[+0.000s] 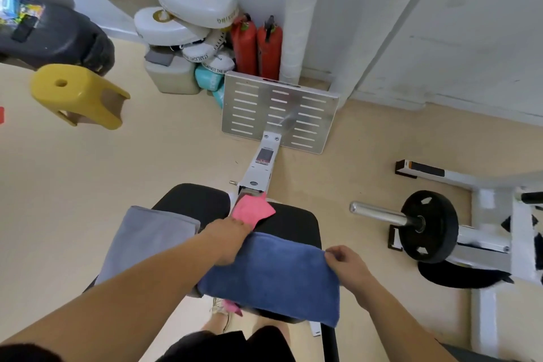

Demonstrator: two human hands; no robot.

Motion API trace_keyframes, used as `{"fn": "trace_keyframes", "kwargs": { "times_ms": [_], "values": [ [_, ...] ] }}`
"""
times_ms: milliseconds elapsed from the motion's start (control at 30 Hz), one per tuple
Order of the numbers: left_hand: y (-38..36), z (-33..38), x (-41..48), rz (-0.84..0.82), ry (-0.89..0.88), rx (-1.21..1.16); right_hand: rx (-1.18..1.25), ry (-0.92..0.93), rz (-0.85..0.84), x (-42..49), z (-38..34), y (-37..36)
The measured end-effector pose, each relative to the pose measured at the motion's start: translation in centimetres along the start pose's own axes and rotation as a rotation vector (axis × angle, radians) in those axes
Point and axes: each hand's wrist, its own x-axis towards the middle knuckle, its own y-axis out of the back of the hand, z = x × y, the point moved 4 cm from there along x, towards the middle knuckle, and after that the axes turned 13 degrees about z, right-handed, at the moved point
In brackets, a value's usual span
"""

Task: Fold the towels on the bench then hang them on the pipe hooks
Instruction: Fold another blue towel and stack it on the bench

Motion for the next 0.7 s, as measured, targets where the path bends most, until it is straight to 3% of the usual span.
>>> {"fn": "trace_keyframes", "kwargs": {
  "times_ms": [133,367,467,600,700],
  "values": [
    [-0.9,0.4,0.6,-0.142,0.028,-0.087,0.065,-0.061,-0.121,0.8,0.2,0.0],
    [0.9,0.3,0.4,-0.05,0.028,0.022,0.112,-0.1,-0.233,-0.4,0.4,1.3],
    [2.4,0.0,-0.8,0.023,0.015,0.019,0.107,-0.074,-0.199,-1.6,0.6,1.8],
    [4.5,-0.8,-3.7,0.064,-0.003,-0.214,0.184,-0.013,-0.101,-4.2,0.7,2.9],
    [6.6,-1.8,-7.1,0.144,0.038,-0.563,0.234,-0.012,-0.022,-7.7,1.1,4.0]
  ]
}}
